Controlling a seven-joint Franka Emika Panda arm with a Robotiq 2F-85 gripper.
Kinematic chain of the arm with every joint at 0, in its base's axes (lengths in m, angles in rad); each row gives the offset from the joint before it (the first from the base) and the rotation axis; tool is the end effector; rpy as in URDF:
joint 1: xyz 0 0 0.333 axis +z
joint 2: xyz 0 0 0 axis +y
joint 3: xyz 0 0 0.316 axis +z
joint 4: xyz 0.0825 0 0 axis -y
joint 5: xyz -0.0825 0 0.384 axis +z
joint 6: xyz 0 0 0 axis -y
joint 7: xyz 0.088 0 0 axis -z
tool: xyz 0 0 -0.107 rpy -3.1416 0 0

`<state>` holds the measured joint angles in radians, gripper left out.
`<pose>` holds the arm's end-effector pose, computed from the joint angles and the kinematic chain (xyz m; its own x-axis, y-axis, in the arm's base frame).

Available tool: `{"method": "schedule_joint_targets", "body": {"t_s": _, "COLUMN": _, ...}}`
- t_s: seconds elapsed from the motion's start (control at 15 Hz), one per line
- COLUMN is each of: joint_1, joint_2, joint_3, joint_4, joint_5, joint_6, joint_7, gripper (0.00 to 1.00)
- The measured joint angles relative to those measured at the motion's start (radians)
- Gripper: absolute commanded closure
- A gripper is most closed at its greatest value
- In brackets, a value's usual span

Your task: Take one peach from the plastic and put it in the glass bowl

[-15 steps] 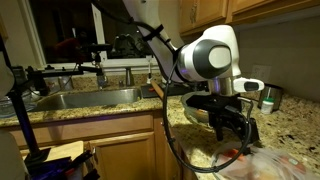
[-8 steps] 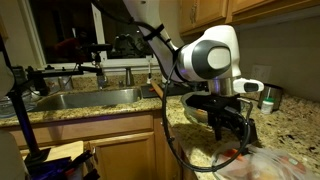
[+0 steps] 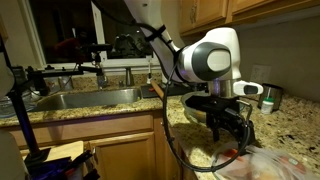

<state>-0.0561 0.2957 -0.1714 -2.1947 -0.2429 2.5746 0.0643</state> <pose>0.5524 -0.1233 0.2585 0.9943 -0.0750 0.0753 -0.0881 -0.9778 0.1902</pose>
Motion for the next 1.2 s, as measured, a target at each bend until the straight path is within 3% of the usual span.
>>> {"method": "schedule_joint_targets", "body": {"t_s": 1.2, "joint_1": -0.015, "joint_2": 0.0, "joint_3": -0.006, "joint_4": 0.002, "joint_5": -0.002, "joint_6": -0.044, "joint_7": -0.002, "gripper": 0.0}}
